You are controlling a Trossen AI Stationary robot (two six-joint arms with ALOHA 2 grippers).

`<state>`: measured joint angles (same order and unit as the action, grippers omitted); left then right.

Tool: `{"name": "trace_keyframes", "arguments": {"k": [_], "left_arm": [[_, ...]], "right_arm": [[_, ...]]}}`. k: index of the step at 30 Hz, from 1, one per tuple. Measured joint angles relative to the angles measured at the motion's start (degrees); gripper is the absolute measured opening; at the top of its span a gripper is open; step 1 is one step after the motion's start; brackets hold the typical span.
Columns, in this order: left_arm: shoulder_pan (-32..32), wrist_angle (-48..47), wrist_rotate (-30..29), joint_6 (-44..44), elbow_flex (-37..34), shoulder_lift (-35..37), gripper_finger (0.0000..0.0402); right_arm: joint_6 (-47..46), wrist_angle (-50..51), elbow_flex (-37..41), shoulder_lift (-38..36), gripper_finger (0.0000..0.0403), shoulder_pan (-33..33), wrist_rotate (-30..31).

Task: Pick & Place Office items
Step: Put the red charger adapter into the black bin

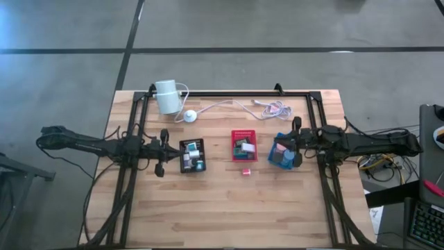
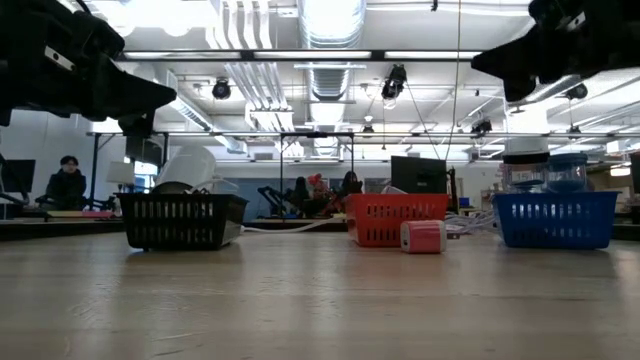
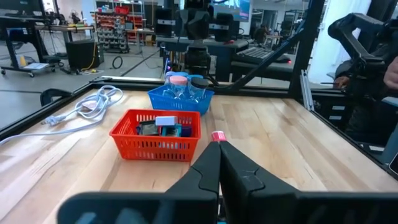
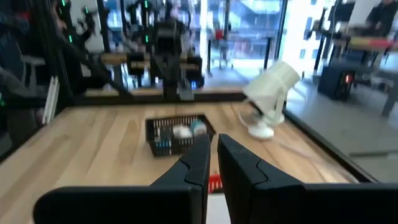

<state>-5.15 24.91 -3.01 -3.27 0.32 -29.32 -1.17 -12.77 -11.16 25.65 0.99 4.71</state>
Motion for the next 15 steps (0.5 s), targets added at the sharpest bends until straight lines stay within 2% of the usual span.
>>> {"name": "trace_keyframes", "arguments": {"k": [6, 15], "left_arm": [[0.0, -0.02, 0.0, -0.39, 0.0, -0.02, 0.0011], [0.0, -0.02, 0.0, -0.97, 0.0, -0.02, 0.001]], "right_arm": [[-0.61, 10.2, -8.48, 6.66, 0.0028, 0.0, 0.01], [-0.83, 14.14, -18.75, 22.39, 0.0028, -2.92, 0.08]]}}
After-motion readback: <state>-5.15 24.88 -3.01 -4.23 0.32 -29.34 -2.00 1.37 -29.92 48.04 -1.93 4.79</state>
